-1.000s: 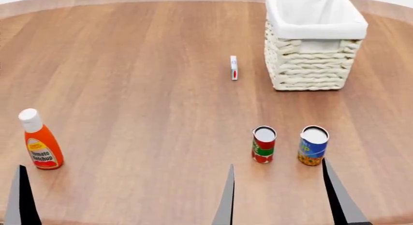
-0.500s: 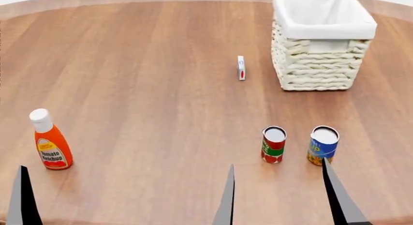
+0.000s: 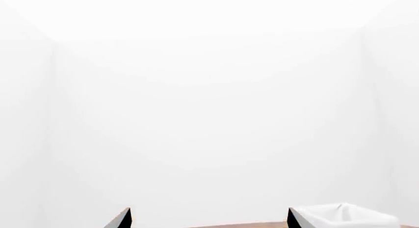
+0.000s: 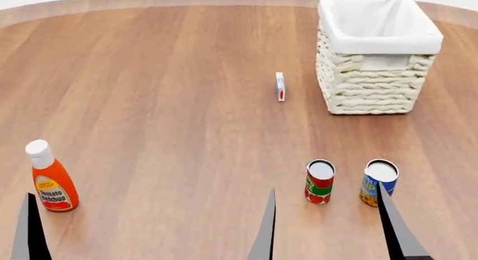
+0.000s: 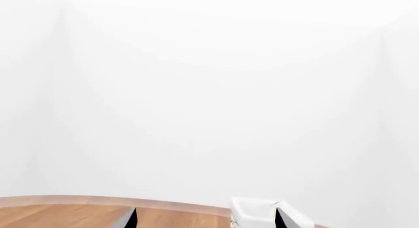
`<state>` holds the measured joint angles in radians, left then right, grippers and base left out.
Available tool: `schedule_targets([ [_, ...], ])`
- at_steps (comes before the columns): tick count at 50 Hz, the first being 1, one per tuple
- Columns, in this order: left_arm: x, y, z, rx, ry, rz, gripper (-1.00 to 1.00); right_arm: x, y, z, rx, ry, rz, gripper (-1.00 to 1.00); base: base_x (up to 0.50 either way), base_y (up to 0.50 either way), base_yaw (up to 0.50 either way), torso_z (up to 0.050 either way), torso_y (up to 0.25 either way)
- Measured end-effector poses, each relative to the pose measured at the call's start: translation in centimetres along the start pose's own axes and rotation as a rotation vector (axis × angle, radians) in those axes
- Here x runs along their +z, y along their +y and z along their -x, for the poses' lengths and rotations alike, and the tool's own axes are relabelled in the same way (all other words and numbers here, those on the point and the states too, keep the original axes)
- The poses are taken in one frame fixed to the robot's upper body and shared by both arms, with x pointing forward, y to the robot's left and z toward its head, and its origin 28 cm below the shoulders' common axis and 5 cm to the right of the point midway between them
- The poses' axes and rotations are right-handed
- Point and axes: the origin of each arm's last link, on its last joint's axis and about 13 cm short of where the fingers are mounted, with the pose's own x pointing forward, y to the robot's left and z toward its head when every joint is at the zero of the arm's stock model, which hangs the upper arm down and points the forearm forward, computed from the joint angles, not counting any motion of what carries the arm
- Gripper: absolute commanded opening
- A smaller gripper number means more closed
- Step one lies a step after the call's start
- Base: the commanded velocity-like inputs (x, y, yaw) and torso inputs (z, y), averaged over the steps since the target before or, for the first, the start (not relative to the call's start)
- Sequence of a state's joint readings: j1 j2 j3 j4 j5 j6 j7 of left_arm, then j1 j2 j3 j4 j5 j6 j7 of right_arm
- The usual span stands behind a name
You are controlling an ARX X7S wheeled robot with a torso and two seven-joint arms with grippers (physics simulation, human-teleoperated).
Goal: Pick up the cream cheese box, and put it in the basket.
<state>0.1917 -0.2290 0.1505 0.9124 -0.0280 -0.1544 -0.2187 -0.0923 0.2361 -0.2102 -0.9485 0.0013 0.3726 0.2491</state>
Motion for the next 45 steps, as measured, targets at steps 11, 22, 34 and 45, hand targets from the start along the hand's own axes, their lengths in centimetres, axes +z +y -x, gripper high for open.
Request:
schedule_targets([
  [11,0.05,-0.01,0.06,-0.002,0.001,0.003,1.0,-0.04,0.04,0.02,0.005,0.005,0.0,1.0,0.34,0.0,0.0,0.0,0.0],
  [22,0.05,-0.03,0.07,-0.003,0.003,0.005,1.0,-0.07,0.09,0.03,0.01,0.008,-0.001,1.0,0.34,0.0,0.0,0.0,0.0],
  [34,0.0,-0.05,0.05,-0.004,0.004,0.004,1.0,-0.1,0.12,0.0,0.014,0.008,-0.002,1.0,0.34,0.0,0.0,0.0,0.0],
  [45,-0.05,0.0,-0.02,-0.005,0.004,-0.001,1.0,-0.1,0.16,-0.03,0.017,0.008,-0.001,1.0,0.34,0.0,0.0,0.0,0.0],
])
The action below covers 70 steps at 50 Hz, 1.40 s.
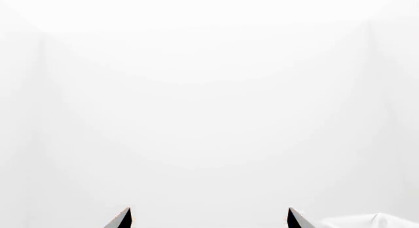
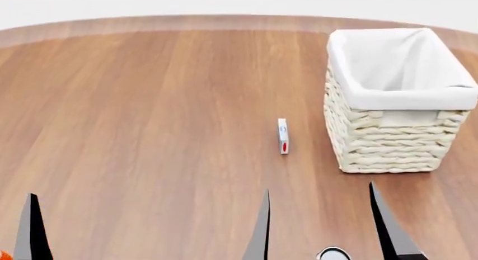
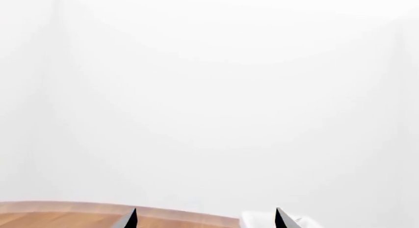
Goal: Pick up the cream cheese box, and put it in the basket.
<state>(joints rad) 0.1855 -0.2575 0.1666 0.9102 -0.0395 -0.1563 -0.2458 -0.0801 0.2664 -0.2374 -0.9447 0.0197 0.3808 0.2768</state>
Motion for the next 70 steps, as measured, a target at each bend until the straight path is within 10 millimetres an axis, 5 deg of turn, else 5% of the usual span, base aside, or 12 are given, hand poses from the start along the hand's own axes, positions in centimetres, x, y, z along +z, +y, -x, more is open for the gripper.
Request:
schedule_targets([
  [70,-0.07,0.01,0.06,-0.004,0.001,0.007,1.0,-0.11,0.2,0.03,0.009,0.003,0.004,1.0,0.34,0.0,0.0,0.0,0.001],
])
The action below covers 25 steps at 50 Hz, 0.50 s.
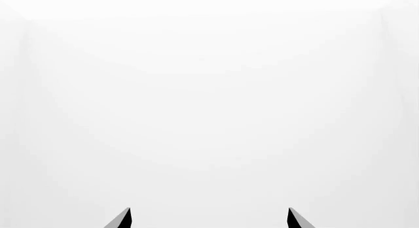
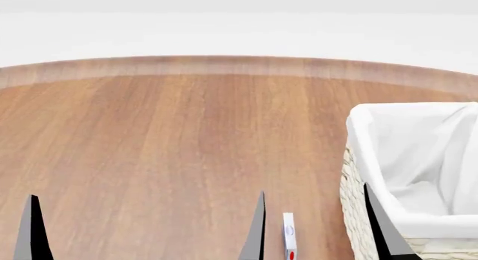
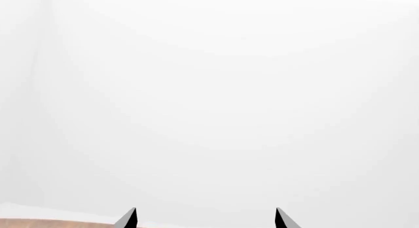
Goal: Pick up the cream cheese box, and put it in the basket.
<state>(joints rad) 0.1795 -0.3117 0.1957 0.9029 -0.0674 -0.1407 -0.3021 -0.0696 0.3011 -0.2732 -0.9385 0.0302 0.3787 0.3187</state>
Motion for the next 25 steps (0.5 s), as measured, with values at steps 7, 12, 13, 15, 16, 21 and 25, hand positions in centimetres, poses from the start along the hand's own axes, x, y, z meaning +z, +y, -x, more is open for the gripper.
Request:
schedule_targets([
  [7,0.1,0.0,0.0,0.003,-0.002,0.0,1.0,0.0,-0.1,-0.1,-0.012,0.001,0.009,1.0,0.03,0.0,0.0,0.0,0.0],
  [12,0.1,0.0,0.0,0.005,-0.005,0.0,1.0,0.5,-0.3,-0.5,-0.026,-0.01,0.021,1.0,0.0,0.0,0.0,0.0,0.002],
  [13,0.2,0.0,0.0,0.005,-0.006,0.0,1.0,0.7,-0.3,-0.6,-0.029,-0.014,0.025,1.0,0.0,0.0,0.0,0.0,0.0],
  [15,0.2,0.1,0.0,0.006,-0.007,0.001,1.0,1.0,-0.4,-1.1,-0.034,-0.024,0.031,1.0,0.0,0.0,0.0,0.0,0.0],
  [16,0.2,0.1,0.0,0.007,-0.007,0.001,1.0,1.1,-0.5,-1.4,-0.036,-0.029,0.034,1.0,0.0,0.0,0.0,0.0,0.0],
  [21,0.2,0.1,-0.1,0.011,-0.007,0.004,1.0,2.3,-0.7,-3.8,-0.036,-0.052,0.034,1.0,0.0,0.0,0.0,0.0,0.0],
  [25,0.2,0.2,-0.1,0.014,-0.007,0.006,1.0,3.6,-0.9,-6.3,-0.031,-0.078,0.038,1.0,0.0,0.0,0.0,0.0,0.0],
])
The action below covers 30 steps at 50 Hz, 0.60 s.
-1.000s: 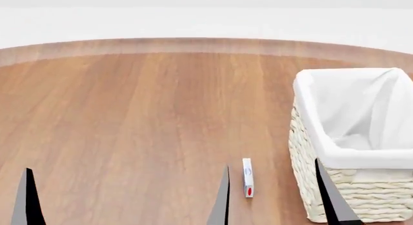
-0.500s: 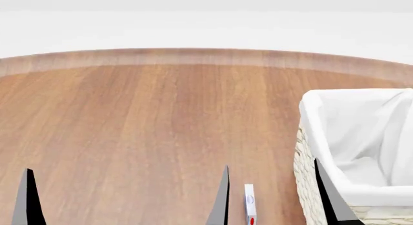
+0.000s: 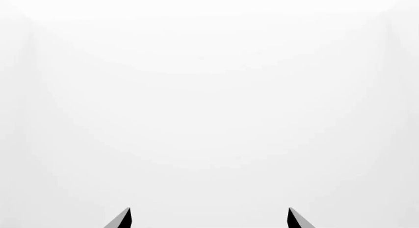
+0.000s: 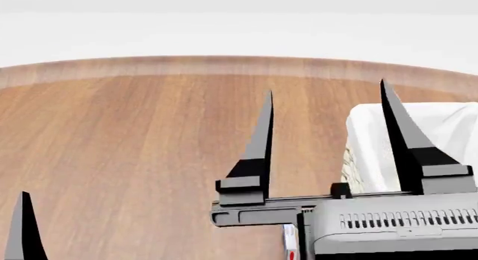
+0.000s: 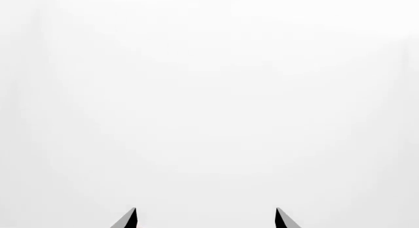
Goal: Pick up the cream cheese box, and put it in the basket.
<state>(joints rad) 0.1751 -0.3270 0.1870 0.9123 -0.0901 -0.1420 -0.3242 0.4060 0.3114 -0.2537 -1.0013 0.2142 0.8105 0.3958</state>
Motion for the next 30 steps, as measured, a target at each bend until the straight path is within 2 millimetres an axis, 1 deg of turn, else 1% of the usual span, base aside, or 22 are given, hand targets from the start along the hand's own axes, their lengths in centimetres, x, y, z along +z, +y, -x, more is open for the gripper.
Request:
schedule_targets([
  [8,0.1,0.1,-0.1,0.006,-0.002,0.004,1.0,2.4,-0.1,-5.4,0.027,-0.044,0.003,1.0,0.0,0.0,0.0,0.0,0.0],
  [11,0.2,0.2,-0.1,0.007,-0.002,0.004,1.0,3.0,0.1,-7.3,0.044,-0.05,0.02,1.0,0.0,0.0,0.0,0.0,0.0],
  [14,0.2,0.2,-0.1,0.01,-0.003,0.005,1.0,3.0,0.2,-9.3,0.058,-0.033,0.03,1.0,0.0,0.0,0.0,0.0,0.0],
  [18,0.3,0.3,-0.2,0.012,-0.005,0.004,1.0,2.5,0.5,-11.6,0.071,0.011,0.038,1.0,0.0,0.0,0.0,0.0,0.0],
  [22,0.4,0.3,-0.2,0.014,-0.007,0.005,1.0,1.5,0.8,-13.3,0.082,0.064,0.039,1.0,0.0,0.0,0.0,0.0,0.0],
  [26,0.5,0.3,-0.2,0.015,-0.008,0.006,1.0,0.3,1.2,-14.6,0.092,0.114,0.034,1.0,0.0,0.0,0.0,0.0,0.0],
  [30,0.5,0.3,-0.2,0.015,-0.009,0.007,1.0,-1.0,1.7,-15.4,0.1,0.157,0.027,1.0,0.0,0.0,0.0,0.0,0.0],
])
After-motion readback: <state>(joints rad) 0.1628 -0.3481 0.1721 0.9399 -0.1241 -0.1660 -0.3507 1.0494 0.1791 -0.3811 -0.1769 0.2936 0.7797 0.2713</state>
